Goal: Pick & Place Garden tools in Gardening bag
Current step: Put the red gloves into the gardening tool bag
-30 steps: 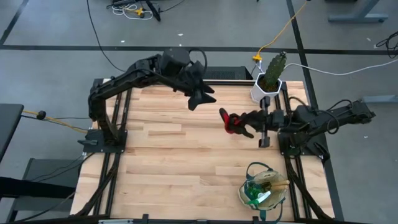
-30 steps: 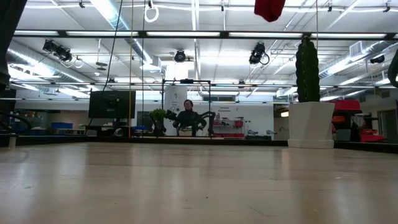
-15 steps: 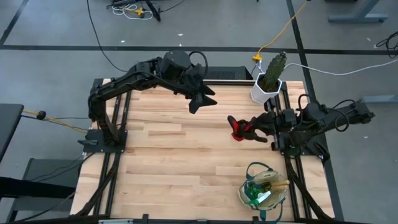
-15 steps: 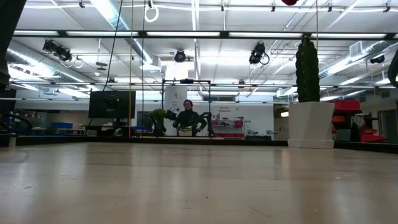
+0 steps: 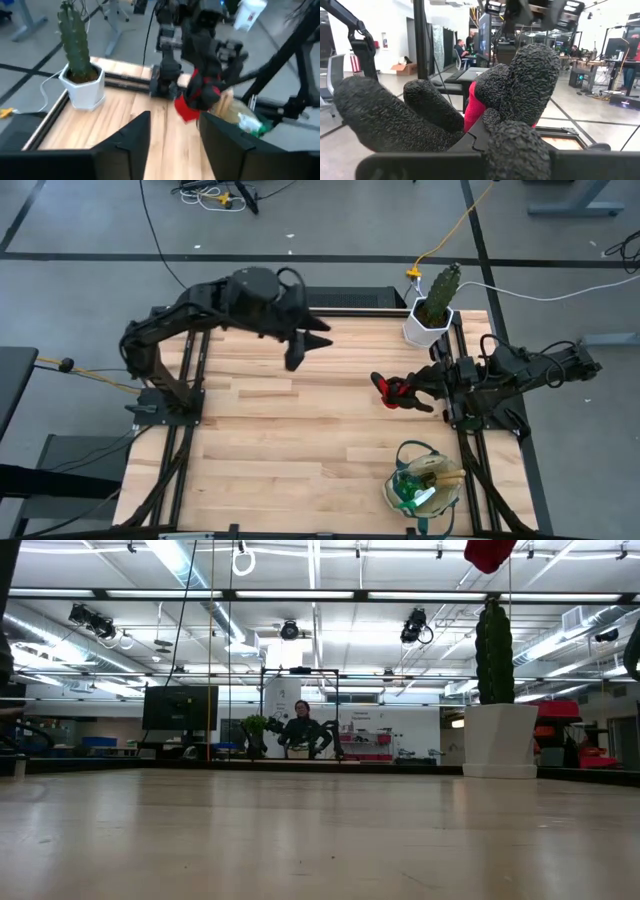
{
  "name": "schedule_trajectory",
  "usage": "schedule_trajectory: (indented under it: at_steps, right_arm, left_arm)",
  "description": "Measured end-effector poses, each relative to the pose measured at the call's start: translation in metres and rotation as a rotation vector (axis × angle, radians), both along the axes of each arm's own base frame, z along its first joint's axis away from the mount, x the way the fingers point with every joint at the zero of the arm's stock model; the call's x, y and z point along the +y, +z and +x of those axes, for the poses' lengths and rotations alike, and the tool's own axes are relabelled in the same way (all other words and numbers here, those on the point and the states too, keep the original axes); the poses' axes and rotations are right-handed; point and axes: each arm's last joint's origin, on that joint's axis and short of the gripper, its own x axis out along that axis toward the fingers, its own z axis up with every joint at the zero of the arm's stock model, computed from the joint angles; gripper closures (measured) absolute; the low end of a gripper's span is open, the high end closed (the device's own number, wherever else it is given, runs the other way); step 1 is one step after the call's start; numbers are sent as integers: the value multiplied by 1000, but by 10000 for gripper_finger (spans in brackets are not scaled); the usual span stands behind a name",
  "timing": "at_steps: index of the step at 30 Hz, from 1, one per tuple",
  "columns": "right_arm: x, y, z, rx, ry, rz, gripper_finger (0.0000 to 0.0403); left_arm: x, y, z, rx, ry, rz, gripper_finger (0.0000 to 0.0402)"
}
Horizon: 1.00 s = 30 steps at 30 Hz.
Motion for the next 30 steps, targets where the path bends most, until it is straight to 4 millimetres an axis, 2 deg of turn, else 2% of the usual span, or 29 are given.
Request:
schedule_trajectory:
  at_steps: [10,17,23,30]
  right_arm:
    - [0,0,0,3,-1,0,383]
    - [0,-1,0,10,5,-1,383]
    - [0,-3,0,33,6,0,383]
    - [0,-3,0,42,13,47,383]
  left_arm:
    - [-23,14,-45,55,5,80,317]
    - [-26,25,-78,55,-13,106,393]
    - [-28,35,-109,24,-4,161,396]
    - [-29,41,-132,6,27,189,397]
